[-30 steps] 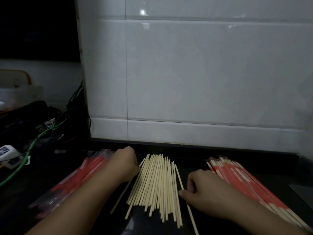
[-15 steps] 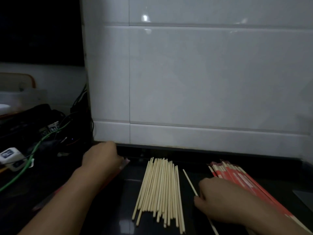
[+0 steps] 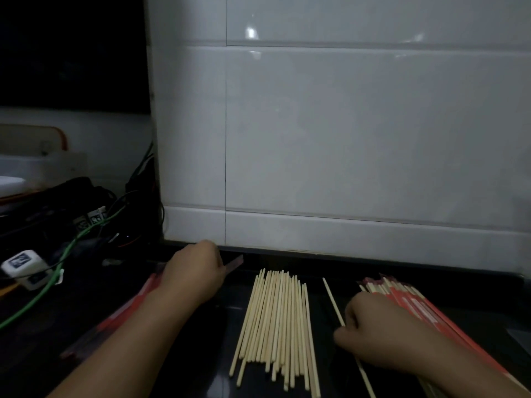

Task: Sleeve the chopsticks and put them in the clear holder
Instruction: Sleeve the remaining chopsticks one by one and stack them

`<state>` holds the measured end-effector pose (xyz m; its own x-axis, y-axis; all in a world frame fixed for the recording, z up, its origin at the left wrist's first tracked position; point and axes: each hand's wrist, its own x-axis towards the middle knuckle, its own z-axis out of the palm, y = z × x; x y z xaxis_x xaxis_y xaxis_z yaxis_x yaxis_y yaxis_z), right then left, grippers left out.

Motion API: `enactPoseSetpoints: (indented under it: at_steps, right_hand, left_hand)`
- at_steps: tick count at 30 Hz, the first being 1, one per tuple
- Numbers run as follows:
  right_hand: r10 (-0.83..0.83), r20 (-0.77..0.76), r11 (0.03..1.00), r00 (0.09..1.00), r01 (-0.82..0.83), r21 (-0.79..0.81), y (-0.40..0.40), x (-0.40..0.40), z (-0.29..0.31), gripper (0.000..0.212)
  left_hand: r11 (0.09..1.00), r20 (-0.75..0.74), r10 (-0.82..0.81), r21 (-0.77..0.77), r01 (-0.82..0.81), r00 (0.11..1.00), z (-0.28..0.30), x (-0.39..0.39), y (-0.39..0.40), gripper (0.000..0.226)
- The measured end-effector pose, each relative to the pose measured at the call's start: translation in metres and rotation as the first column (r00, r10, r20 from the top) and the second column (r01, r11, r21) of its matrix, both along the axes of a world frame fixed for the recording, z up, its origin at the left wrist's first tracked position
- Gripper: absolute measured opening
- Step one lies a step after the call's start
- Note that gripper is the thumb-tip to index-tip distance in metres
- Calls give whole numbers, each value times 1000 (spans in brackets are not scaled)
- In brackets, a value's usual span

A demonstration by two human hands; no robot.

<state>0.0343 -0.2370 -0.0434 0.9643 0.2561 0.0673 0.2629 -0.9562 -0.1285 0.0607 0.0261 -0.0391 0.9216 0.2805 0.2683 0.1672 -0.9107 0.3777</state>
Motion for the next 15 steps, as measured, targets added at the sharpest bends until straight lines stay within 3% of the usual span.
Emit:
enactPoseSetpoints:
  at_steps: [3,5,7,11,15]
  right_hand:
    - [-73,134,995,988,63,79,-8,5,6,42]
    - [-98,70,930,993,66,360,-12,9,9,33]
    - [-64,-14,781,998,59,622,-14,12,13,23]
    - [-31,-13,543,999,28,839,-16,10,18,7]
    - [-44,129,477,991,-93,874,-10,8,17,23]
  left_hand:
    - [952,163,-188,-213,220,969,7,-4,-17,15]
    - [777,264,-314,-481,407,912,11,-11,-29,2]
    - [613,334,-366,-616,495,868,15,-20,-39,10]
    - [517,467,-381,-607,603,798,20,-32,-49,26]
    - [577,515,-396,-504,642,760,22,-37,-50,25]
